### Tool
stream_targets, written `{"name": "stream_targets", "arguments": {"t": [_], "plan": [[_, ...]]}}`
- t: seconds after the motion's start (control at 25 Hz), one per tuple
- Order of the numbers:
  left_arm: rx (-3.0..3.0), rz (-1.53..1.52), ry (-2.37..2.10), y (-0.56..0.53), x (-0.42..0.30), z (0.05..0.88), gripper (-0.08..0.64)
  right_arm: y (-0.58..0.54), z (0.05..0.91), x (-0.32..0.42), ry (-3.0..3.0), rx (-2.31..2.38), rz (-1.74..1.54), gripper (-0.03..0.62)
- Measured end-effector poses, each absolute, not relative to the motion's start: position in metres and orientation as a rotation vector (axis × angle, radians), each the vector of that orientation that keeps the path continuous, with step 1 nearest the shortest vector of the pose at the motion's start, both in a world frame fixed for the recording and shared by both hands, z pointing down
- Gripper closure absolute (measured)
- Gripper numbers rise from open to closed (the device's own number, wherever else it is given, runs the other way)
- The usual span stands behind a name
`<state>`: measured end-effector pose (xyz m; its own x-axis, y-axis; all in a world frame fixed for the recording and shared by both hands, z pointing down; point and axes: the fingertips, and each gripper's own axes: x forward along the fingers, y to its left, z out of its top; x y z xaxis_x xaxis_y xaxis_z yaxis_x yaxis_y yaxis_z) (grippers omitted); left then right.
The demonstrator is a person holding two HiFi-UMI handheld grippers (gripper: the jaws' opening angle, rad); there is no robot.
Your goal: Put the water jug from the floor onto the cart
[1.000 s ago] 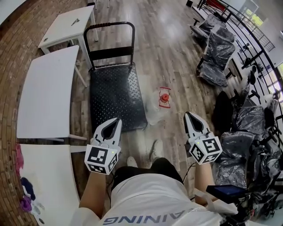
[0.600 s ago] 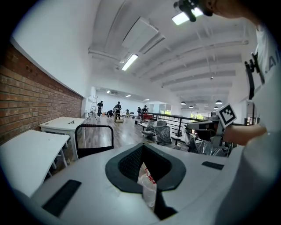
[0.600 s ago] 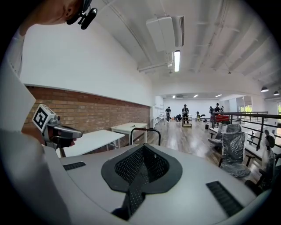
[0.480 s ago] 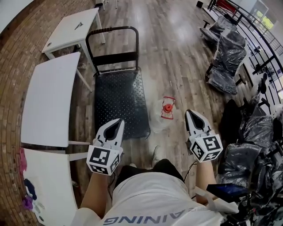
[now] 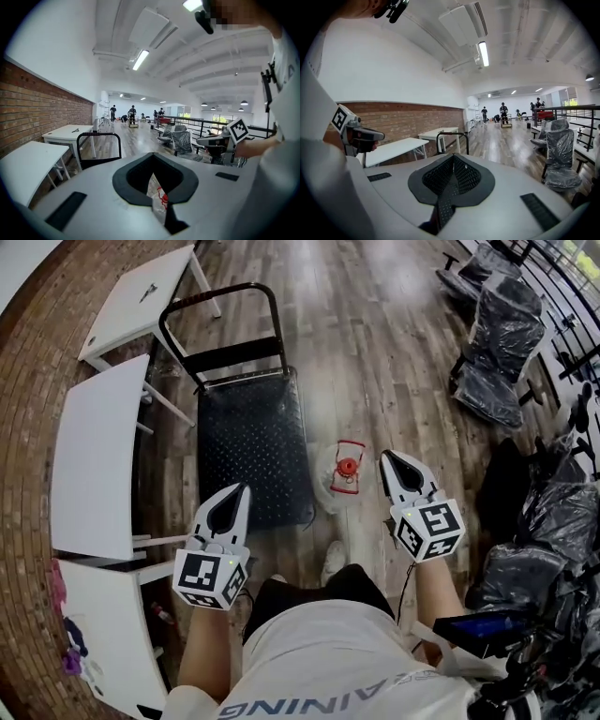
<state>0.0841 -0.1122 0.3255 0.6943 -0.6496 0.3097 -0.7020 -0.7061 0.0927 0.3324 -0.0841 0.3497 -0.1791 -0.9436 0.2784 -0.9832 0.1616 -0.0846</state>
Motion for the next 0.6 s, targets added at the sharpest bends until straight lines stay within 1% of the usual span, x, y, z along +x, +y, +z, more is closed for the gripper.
{"name": "stream_targets", "arguments": {"t": [0.2, 0.4, 0.6], "plan": [[2.648, 0.426, -1.102, -0.122, 0.101, 0.351, 0.560, -0.103, 0.384, 0.351, -2.244, 1.856, 0.426, 0.588], [2.599, 0.458, -1.101, -0.136, 0.096, 0.380, 0.558, -0.122, 0.418, 0.348, -2.210, 1.820, 0.466, 0.586], [2.525, 0.426, -1.087, -0.149, 0.094, 0.402, 0.558, -0.138, 0.461, 0.355, -2.144, 1.804, 0.527, 0.584]]}}
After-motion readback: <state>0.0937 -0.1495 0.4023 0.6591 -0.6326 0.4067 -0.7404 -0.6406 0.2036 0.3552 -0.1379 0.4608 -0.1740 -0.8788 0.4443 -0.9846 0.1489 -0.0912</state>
